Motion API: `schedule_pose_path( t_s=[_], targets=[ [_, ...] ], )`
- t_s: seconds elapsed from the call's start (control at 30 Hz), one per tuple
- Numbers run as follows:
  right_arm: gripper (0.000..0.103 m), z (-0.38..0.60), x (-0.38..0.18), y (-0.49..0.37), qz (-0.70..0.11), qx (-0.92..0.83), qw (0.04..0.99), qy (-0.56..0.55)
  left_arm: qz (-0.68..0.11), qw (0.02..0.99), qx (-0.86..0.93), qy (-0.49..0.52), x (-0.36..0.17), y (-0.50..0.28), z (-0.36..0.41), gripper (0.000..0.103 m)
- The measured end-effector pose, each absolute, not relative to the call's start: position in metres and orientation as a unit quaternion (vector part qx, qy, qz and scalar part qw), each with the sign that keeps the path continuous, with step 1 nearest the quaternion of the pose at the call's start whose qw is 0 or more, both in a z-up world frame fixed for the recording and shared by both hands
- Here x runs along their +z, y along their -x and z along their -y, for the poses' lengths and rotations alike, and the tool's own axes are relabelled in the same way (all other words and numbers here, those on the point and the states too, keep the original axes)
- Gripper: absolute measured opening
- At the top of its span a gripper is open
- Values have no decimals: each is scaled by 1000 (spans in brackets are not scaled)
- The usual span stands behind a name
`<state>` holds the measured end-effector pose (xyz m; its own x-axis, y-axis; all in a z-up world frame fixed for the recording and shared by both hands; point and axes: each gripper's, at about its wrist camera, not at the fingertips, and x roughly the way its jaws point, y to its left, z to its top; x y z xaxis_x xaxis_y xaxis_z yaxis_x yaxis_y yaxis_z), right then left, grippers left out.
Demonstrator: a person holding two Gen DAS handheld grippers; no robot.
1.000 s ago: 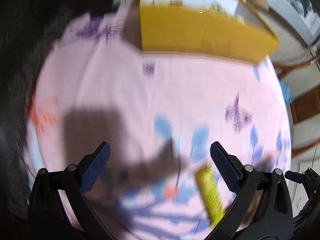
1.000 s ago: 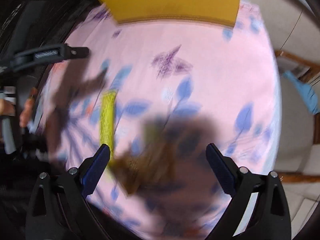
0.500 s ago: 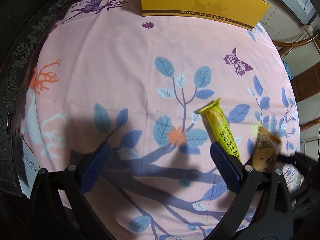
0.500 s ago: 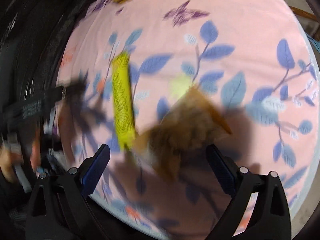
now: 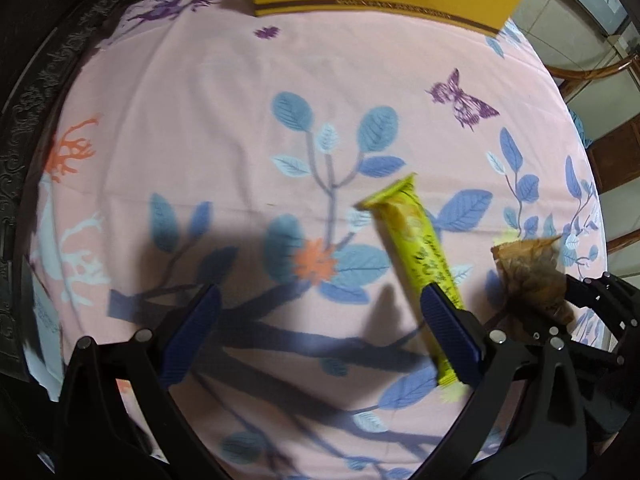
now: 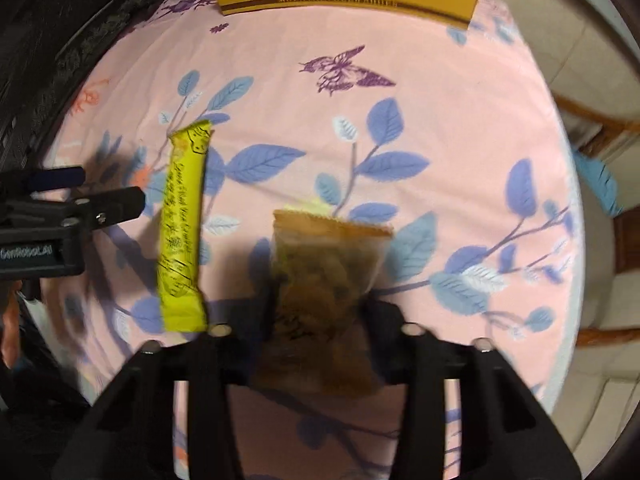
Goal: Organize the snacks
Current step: 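Grasp the clear peanut bag with the right gripper while the left grasps the yellow cheese rice stick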
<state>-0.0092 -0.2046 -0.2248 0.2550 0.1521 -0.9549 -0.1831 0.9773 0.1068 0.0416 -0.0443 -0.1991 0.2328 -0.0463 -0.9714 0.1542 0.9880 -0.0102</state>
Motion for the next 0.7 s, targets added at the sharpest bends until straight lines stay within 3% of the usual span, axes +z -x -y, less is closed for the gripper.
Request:
schedule_pose_path(
  t_s=[0.27,0.33,0.57,0.67,0.7],
  targets=[
    [42,234,-229,15,-592,86,801,21,-607,791,-59,-55,-205,-44,78,101],
    [47,230,-230,19,-588,87,804,29,-615,784,-56,-65,-212,-43,86,101],
    [49,233,-228,27,-571,89,815,29,-629,774,-54,-40,-228,-42,92,101],
    [63,232,-230,28,-569,97,816,22,-624,778,-56,-41,-227,-42,94,100],
    [74,229,-230,30,-568,102,816,28,-622,780,-56,-41,-227,-41,94,100]
  ],
)
